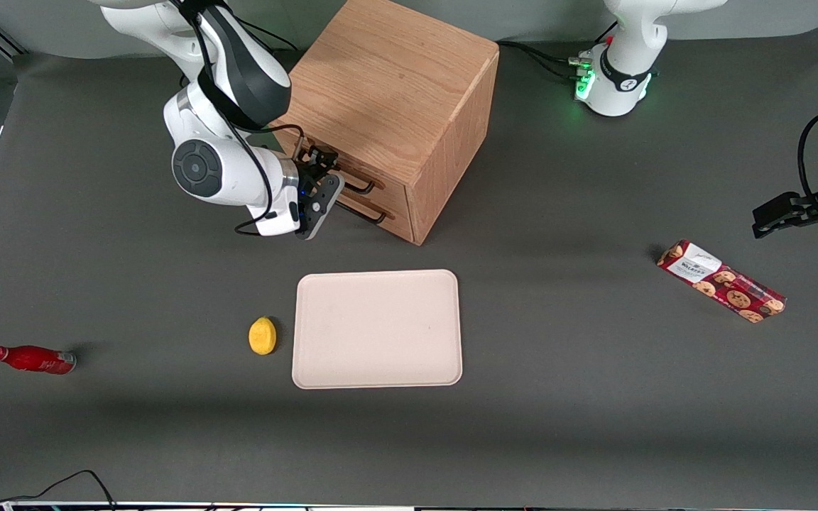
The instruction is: Open upper drawer
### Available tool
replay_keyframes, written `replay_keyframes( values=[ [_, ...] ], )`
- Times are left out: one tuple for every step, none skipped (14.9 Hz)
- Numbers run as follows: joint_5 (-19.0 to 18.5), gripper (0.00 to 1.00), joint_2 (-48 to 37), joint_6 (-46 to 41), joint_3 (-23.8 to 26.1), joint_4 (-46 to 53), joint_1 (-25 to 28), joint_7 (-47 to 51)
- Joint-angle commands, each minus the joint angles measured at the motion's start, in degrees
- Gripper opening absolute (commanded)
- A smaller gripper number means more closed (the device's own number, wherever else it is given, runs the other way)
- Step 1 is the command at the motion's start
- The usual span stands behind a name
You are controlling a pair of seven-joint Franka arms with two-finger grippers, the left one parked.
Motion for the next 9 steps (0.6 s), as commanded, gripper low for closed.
replay_keyframes(
  values=[
    [0.8, 1.0, -0.7, 1.8, 0.3, -1.3, -0.1, 1.1],
    [0.5, 1.0, -0.4, 2.4, 0.3, -1.3, -0.1, 1.1],
    [0.4, 1.0, 0.2, 2.9, 0.3, -1.2, -0.2, 1.0],
    [-0.1, 1.0, 0.8, 3.4, 0.2, -1.1, -0.2, 1.0],
    [-1.7, 1.0, 1.6, 3.8, 0.2, -0.7, -0.4, 1.0],
    [-2.7, 1.0, 2.3, 4.0, 0.1, -0.1, -0.5, 1.0],
    [-3.0, 1.0, 2.7, 4.2, -0.1, 0.2, -0.5, 1.0],
    [-3.1, 1.0, 3.3, 4.2, -0.3, 0.9, -0.7, 0.9],
    [-3.1, 1.0, 3.8, 4.1, -0.4, 1.6, -0.9, 0.7]
  ],
)
